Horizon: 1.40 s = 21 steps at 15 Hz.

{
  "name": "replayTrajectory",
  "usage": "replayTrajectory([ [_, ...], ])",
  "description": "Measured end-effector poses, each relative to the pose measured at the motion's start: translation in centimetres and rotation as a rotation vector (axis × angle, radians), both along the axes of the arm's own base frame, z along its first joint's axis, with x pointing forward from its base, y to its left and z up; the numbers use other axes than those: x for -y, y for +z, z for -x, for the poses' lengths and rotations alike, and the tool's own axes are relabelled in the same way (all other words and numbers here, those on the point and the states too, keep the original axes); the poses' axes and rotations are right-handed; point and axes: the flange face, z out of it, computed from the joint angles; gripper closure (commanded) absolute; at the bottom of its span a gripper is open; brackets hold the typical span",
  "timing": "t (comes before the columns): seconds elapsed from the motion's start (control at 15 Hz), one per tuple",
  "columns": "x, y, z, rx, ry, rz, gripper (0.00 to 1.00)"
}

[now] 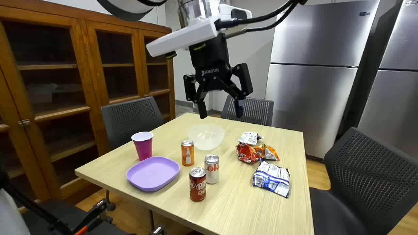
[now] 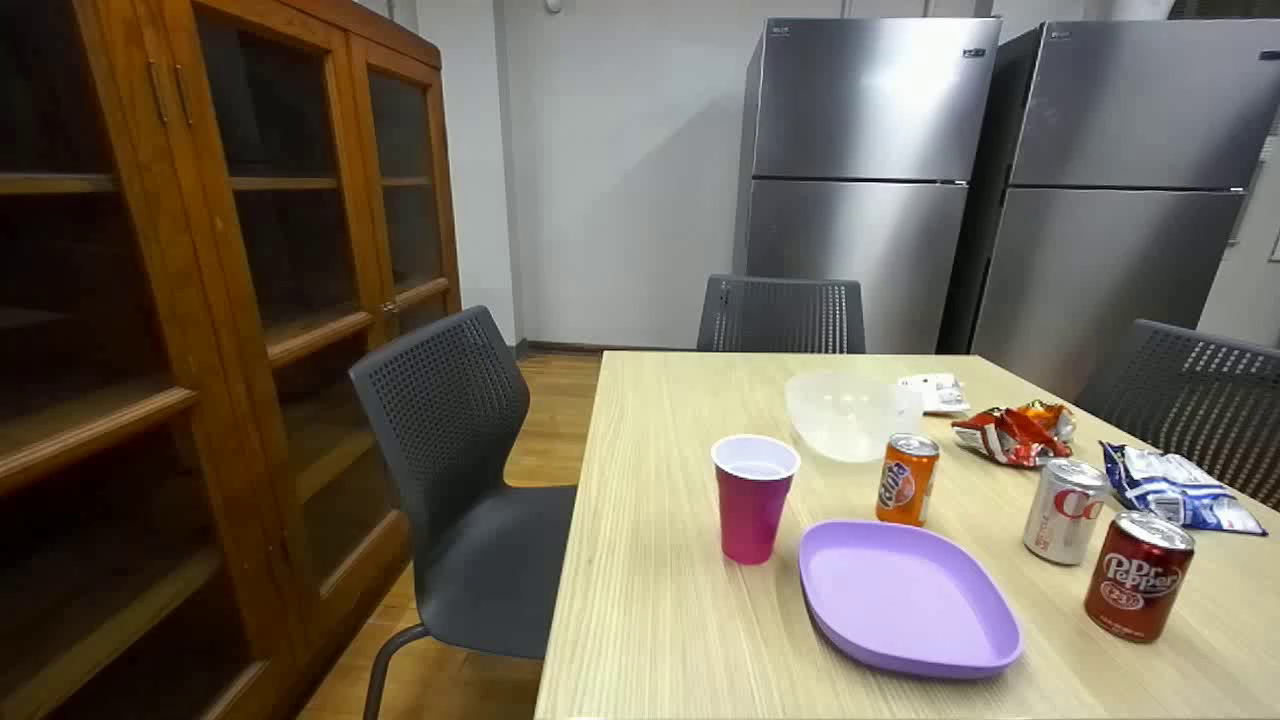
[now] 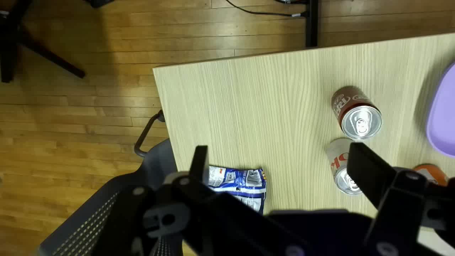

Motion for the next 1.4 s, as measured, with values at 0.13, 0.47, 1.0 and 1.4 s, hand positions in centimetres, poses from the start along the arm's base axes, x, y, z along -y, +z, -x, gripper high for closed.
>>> replayTrajectory([
  [0.13, 0.0, 0.0, 0.0, -0.001, 0.0, 0.0, 0.0],
  [0.47, 0.0, 0.0, 0.0, -0.001, 0.0, 0.0, 0.0],
  [1.0, -0.2, -0.1, -0.4, 0.011, 0.01, 0.003, 0.0],
  [1.4, -2.3, -1.4, -2.8, 0.059, 0.052, -0.054, 0.0],
])
